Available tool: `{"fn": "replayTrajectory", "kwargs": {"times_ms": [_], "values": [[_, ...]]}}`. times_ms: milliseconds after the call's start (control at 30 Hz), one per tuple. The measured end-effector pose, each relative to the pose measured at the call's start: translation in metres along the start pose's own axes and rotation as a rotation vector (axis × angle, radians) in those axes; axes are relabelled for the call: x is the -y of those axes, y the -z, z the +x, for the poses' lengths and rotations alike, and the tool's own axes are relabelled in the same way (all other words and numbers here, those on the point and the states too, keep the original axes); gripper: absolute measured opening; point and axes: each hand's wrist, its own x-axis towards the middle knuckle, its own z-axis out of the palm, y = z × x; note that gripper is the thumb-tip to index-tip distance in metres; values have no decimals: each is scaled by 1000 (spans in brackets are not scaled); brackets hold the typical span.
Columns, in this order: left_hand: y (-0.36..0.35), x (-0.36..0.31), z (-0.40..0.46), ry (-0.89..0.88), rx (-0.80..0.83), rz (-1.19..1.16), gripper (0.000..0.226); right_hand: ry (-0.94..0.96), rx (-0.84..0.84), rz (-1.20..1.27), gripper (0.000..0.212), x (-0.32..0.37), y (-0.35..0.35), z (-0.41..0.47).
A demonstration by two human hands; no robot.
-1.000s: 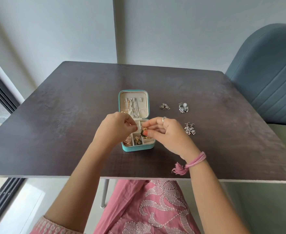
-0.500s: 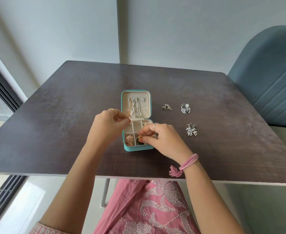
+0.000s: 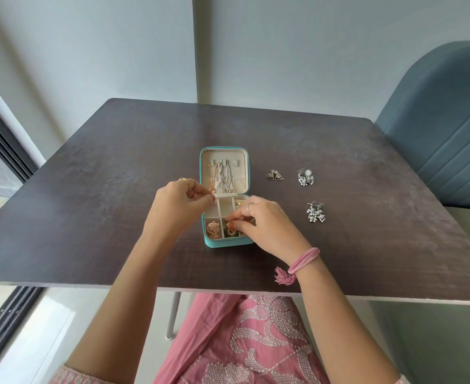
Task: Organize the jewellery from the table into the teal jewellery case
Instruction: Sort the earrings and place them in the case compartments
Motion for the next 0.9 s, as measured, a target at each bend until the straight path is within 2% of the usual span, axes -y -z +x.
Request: {"fn": "replayTrajectory", "kwargs": {"times_ms": [167, 367, 633, 900], "values": [[0, -2, 0, -8, 0, 1, 8, 8, -31, 22, 23, -3, 1, 1], [1, -4, 3, -6, 10, 9, 8, -30, -263, 253, 13, -16, 21, -7], [-18, -33, 1, -117, 48, 52, 6, -171, -486, 436, 19, -61, 64, -20], [-72, -75, 3, -242, 175, 65, 11, -300, -540, 448, 18, -113, 76, -27]]}}
